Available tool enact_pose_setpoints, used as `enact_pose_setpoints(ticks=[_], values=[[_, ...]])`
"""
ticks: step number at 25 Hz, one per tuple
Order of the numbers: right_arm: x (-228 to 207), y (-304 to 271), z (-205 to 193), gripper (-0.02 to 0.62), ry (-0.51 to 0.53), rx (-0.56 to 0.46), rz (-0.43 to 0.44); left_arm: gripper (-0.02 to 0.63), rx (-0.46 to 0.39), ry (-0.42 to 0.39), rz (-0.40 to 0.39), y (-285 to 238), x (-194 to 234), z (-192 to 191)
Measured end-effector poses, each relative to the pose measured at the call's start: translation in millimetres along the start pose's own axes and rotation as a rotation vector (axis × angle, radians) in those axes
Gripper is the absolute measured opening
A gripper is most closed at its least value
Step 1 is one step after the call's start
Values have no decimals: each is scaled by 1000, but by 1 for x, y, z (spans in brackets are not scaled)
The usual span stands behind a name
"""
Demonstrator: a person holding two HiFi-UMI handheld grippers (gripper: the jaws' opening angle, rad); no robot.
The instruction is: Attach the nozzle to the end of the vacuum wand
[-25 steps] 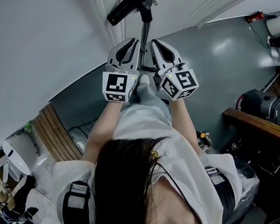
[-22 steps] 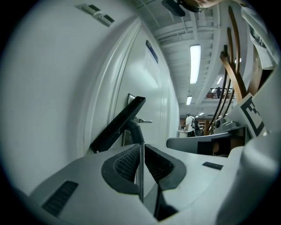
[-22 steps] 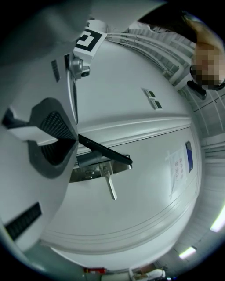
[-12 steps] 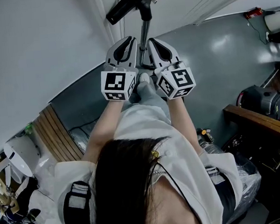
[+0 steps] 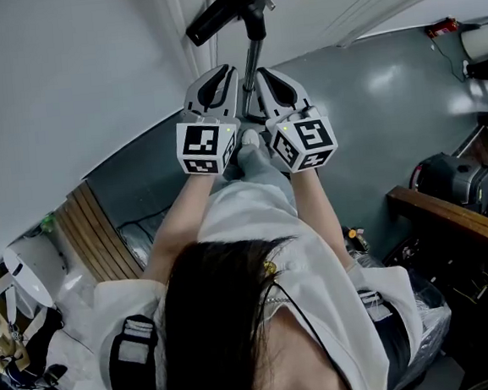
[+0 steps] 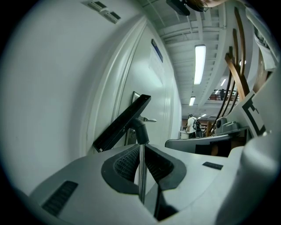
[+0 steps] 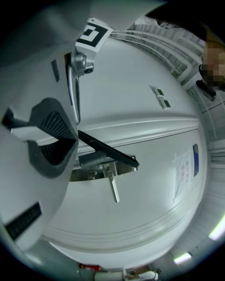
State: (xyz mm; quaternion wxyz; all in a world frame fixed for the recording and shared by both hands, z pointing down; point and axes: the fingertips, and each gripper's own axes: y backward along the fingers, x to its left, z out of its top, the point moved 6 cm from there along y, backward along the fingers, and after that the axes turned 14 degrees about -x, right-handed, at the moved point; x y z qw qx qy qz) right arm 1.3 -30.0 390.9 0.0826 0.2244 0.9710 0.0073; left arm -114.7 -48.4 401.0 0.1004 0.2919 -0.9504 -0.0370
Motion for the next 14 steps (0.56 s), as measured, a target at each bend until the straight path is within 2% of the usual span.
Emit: enact_pose_setpoints(ticks=[14], values=[[-6,-8,-7,12,2,29,11,37,31,-3,18,-6,7,-10]])
